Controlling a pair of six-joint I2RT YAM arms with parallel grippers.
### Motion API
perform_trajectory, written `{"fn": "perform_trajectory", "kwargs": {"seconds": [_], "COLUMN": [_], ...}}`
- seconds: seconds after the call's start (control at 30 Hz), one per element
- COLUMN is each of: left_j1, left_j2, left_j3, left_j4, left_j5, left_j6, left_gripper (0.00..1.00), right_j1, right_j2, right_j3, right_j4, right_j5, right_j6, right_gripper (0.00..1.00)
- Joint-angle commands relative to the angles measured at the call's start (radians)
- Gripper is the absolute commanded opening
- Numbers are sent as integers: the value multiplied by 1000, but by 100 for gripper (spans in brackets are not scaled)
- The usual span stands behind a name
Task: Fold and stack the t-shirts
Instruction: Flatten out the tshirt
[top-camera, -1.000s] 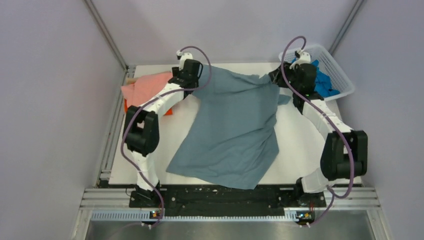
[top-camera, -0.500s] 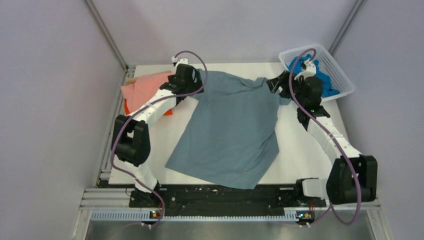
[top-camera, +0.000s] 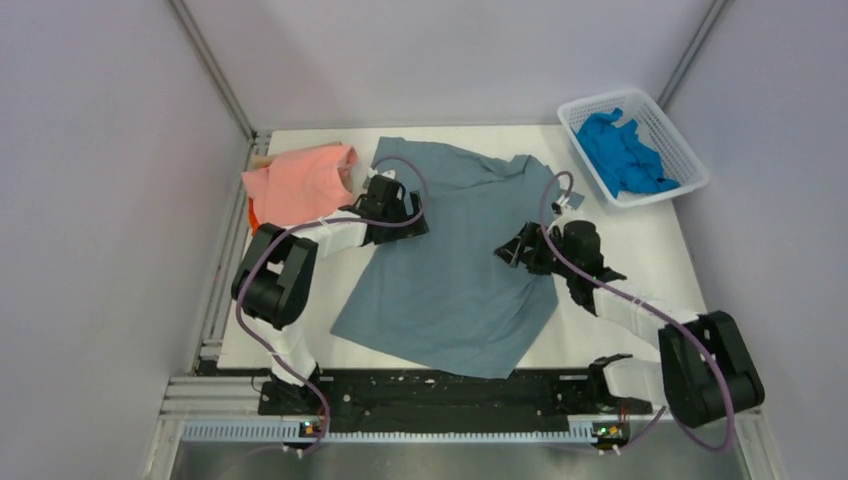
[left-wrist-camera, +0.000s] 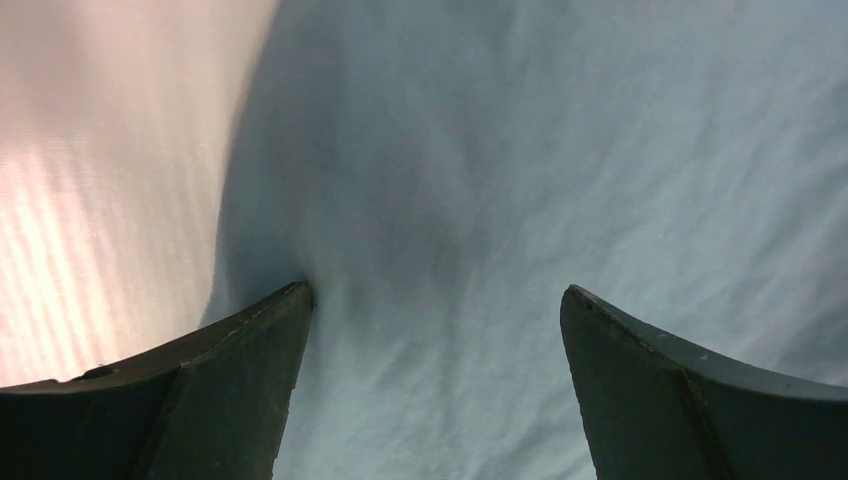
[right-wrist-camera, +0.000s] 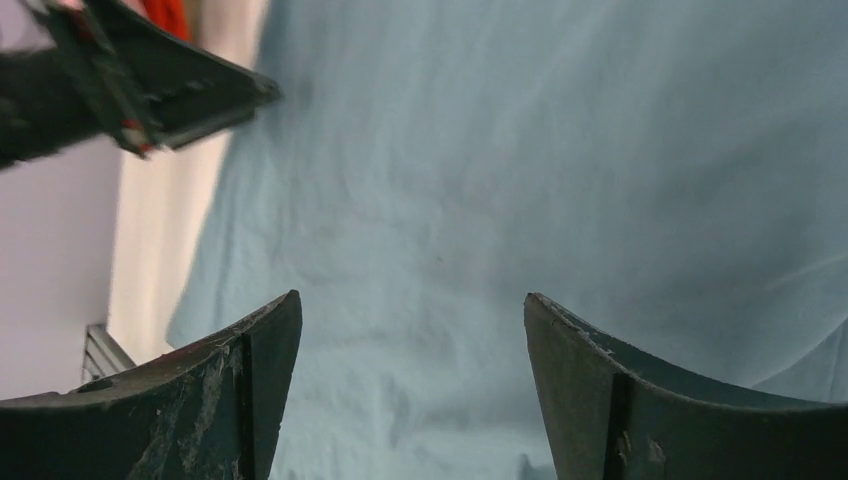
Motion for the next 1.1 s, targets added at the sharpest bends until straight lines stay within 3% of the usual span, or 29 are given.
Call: {"fn": "perform_trajectory", "kwargs": {"seconds": [0.0, 0.23, 0.43, 0.57, 0.7, 0.8, 0.9, 1.07], "left_j1": [-31, -112, -364, -512, -603, -632, -649, -650], "left_j2": [30, -54, -176, -68, 131, 187, 125, -173], "left_j3": [-55, -250, -433, -320, -8, 82, 55, -138], "left_j4": [56, 98, 269, 441, 474, 503, 490, 365], "left_j5": [52, 58, 106, 107, 144, 206, 141, -196], "left_j6": [-46, -190, -356, -362, -305, -291, -231, -95], "left_gripper": [98, 97, 98, 98, 98, 98, 98, 99], "right_j1": [40, 45, 46, 90, 111, 110, 97, 23], "right_j2": [132, 375, 615, 815, 959, 936, 813, 523], "right_j3": [-17, 130, 422, 743, 1019, 1107, 1081, 831], "right_j4": [122, 32, 6, -57, -150, -250, -323, -294], "right_j5": [42, 177, 162, 46, -91, -99, -36, 158], "right_j6": [33, -37, -83, -131, -142, -245, -328, -266], "right_gripper": [80, 80, 80, 79, 79, 80, 81, 83]}}
